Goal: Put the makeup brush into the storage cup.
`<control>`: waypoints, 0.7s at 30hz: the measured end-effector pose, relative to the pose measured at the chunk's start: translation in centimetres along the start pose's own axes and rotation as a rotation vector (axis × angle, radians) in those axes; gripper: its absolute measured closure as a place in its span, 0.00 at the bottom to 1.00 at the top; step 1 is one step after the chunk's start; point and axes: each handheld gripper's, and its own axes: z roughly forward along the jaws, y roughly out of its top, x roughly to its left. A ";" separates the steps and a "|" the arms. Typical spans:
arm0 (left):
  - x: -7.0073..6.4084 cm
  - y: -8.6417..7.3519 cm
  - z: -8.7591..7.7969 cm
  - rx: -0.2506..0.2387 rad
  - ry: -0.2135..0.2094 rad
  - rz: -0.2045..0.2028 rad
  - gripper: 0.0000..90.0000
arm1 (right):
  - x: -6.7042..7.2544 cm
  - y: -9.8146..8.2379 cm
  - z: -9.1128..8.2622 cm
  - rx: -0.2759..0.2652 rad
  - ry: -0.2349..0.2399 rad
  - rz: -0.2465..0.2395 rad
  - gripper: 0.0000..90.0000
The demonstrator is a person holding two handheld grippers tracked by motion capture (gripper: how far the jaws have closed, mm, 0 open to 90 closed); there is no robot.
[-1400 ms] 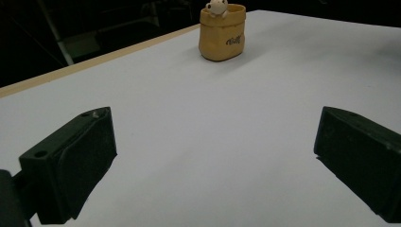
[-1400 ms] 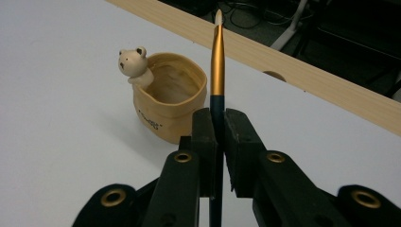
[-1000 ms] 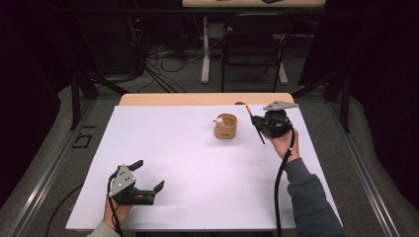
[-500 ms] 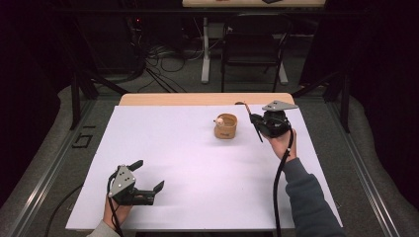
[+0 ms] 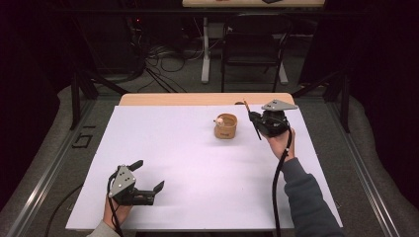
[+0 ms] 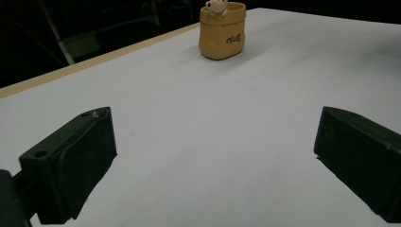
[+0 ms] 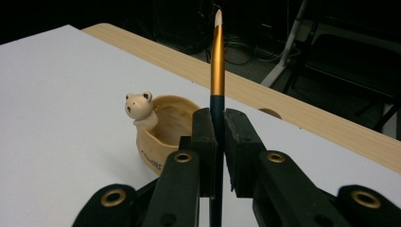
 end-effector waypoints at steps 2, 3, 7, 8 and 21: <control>0.0 0.0 0.0 0.000 0.000 -0.003 0.00 | 0.1 0.1 0.0 -0.007 -0.004 0.003 0.93; 0.0 0.0 0.0 0.002 0.001 -0.003 0.00 | 0.1 0.2 0.1 -0.011 -0.004 0.003 0.93; 0.0 0.0 0.0 0.000 0.001 0.001 0.00 | 0.3 0.5 0.2 -0.025 -0.003 0.001 0.93; 0.0 0.0 0.0 0.000 0.001 0.001 0.00 | 0.3 0.5 0.2 -0.028 -0.005 -0.003 0.93; 0.0 0.0 0.1 0.003 -0.002 -0.003 0.00 | 0.5 0.6 0.4 -0.056 -0.018 -0.003 0.93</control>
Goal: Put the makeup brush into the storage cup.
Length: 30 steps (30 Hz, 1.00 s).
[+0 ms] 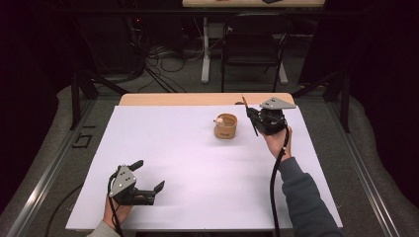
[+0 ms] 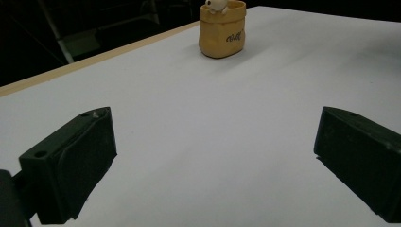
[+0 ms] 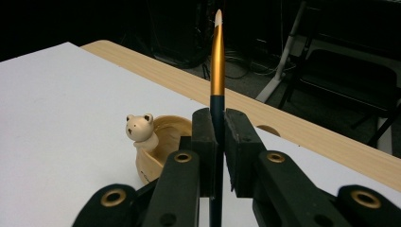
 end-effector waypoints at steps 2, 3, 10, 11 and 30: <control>0.0 0.0 0.0 0.000 -0.002 0.002 0.00 | 0.0 0.0 0.0 0.000 0.001 0.004 0.93; 0.0 0.0 0.0 0.000 -0.002 0.001 0.00 | 0.1 0.0 0.1 0.000 0.001 0.002 0.93; 0.0 0.0 0.0 -0.001 -0.003 0.000 0.00 | 0.3 0.2 0.2 -0.014 -0.002 -0.003 0.93; 0.0 0.0 0.0 -0.002 -0.003 -0.001 0.00 | 0.3 0.2 0.2 -0.017 -0.004 -0.003 0.93; 0.0 0.0 0.0 0.000 -0.003 0.000 0.00 | 1.0 1.4 0.8 -0.062 0.025 -0.005 0.93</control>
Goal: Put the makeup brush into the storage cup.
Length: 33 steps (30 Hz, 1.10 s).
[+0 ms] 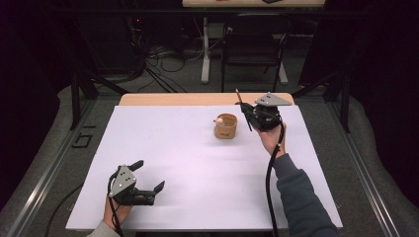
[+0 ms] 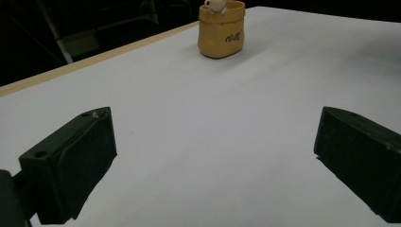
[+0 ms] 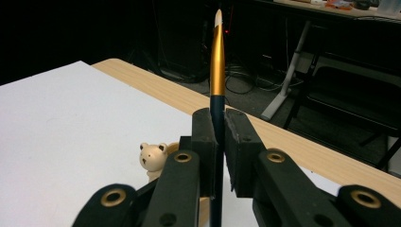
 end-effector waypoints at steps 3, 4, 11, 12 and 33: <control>0.0 0.0 0.0 0.001 0.001 -0.001 0.00 | 0.1 0.1 0.1 -0.006 0.003 -0.004 0.93; 0.0 0.0 0.0 0.001 0.001 -0.002 0.00 | 0.1 0.1 0.1 -0.008 0.004 -0.005 0.93; 0.0 0.0 0.0 0.002 0.002 -0.004 0.00 | 0.2 0.2 0.3 -0.021 0.007 -0.013 0.93; 0.0 0.0 0.0 0.002 0.002 -0.004 0.00 | 0.2 0.2 0.4 -0.023 0.007 -0.015 0.93; 0.1 -0.1 -0.1 -0.001 0.000 -0.016 0.00 | 0.8 1.1 1.4 -0.050 0.038 -0.031 0.93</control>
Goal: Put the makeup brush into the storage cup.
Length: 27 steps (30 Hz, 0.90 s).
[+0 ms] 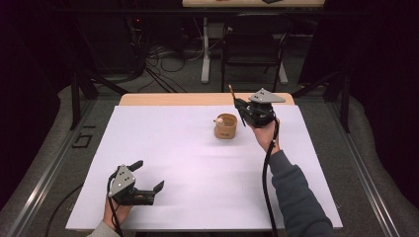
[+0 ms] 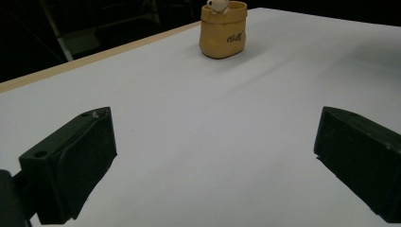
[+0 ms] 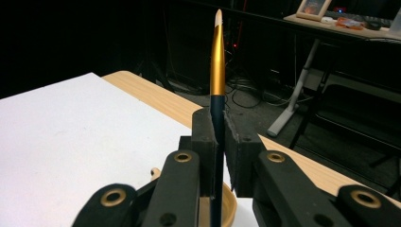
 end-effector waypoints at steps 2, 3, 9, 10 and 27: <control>0.0 0.0 0.0 -0.001 -0.001 0.000 0.00 | 0.1 0.1 0.2 -0.004 0.003 0.000 0.93; 0.0 0.0 0.0 -0.001 0.000 0.000 0.00 | 0.1 0.1 0.3 -0.004 0.006 0.000 0.93; 0.0 0.0 0.0 -0.001 -0.006 0.002 0.00 | 0.2 0.4 0.6 -0.008 0.002 -0.005 0.93; 0.0 0.0 0.0 -0.001 -0.006 0.002 0.00 | 0.1 0.5 0.7 -0.012 0.004 -0.003 0.93; 0.0 0.0 -0.1 -0.007 -0.005 0.000 0.00 | 1.2 2.4 2.7 -0.052 0.007 -0.034 0.93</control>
